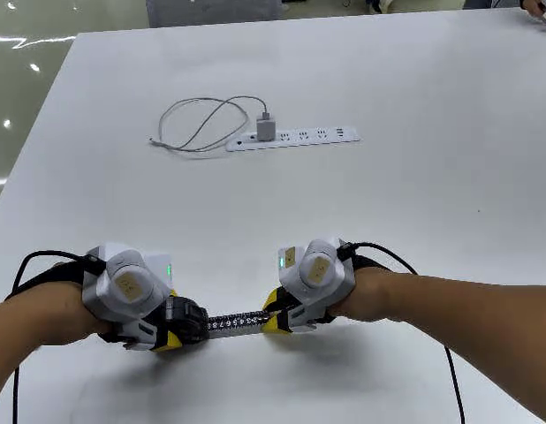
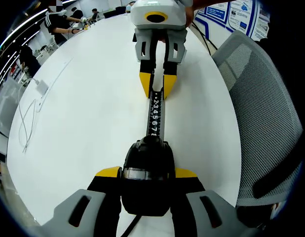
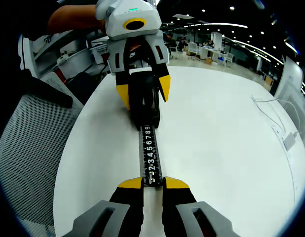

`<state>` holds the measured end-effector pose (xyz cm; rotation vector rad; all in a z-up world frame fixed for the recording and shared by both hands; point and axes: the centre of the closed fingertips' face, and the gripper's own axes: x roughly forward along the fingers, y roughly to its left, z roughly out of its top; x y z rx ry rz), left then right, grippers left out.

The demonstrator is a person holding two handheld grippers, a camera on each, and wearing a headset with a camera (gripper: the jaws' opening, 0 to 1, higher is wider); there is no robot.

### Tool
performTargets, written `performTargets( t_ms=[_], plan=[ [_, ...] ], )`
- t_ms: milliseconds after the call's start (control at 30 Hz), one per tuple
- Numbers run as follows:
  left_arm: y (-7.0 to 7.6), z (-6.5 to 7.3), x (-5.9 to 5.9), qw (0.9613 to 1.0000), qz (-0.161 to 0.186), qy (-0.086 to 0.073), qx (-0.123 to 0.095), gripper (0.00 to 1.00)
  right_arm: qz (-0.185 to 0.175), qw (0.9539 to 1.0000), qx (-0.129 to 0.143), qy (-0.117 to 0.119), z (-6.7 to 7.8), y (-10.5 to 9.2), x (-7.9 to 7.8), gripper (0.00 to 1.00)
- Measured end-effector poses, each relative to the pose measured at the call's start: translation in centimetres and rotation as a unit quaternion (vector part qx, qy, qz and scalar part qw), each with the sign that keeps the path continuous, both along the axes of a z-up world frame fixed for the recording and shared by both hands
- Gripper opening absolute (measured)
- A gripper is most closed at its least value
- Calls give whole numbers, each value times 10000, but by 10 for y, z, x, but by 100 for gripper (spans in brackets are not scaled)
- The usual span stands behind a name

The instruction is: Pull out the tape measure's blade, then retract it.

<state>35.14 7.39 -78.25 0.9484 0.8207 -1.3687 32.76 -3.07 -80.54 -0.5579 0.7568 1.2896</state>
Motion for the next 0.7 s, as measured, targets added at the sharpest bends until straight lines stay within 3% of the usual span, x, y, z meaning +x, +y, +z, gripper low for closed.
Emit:
performTargets(
  t_ms=[700],
  plan=[
    [0, -1, 1, 10000, -11, 2, 36, 33, -51, 10000, -7, 7, 0, -11, 0, 9]
  ],
)
